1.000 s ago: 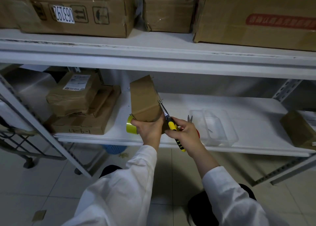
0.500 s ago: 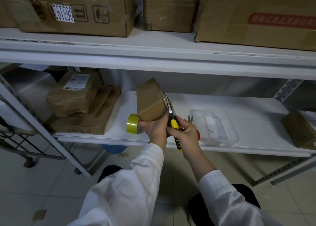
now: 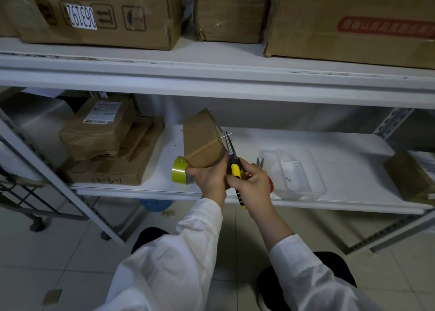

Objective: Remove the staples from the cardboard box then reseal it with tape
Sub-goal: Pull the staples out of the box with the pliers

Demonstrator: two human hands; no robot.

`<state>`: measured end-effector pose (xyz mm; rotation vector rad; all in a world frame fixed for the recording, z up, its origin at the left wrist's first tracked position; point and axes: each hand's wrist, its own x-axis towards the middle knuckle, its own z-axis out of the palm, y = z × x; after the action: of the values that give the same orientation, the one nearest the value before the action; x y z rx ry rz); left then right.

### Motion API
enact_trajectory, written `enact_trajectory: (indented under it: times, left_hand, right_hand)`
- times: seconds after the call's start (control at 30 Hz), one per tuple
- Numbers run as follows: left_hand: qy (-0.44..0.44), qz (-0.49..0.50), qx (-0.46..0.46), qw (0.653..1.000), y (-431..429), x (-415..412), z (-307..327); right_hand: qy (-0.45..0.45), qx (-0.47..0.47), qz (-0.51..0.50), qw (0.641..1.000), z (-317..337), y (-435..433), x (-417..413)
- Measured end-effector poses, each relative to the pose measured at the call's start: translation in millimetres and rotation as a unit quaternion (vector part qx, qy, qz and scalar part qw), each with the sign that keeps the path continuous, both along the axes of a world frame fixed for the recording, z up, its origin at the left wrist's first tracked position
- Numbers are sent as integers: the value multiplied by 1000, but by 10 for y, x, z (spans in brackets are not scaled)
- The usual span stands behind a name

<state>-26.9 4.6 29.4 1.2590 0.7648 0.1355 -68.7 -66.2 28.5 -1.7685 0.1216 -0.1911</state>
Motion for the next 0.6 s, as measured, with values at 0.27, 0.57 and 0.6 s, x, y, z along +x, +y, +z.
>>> enact_trajectory:
  times: [0.27,0.57,0.6]
  left_hand:
    - [-39,-41,69,996,-81,3,98]
    - [1,23,-97,995,-123,48,65]
    - [4,18,-97,995,-89,34,27]
  right_hand:
    - [-34,29,-57,997,3,-36,-6]
    - [-59,83,-151,983,112,-148,41]
    - [-51,91,-170,980,140,-214,71]
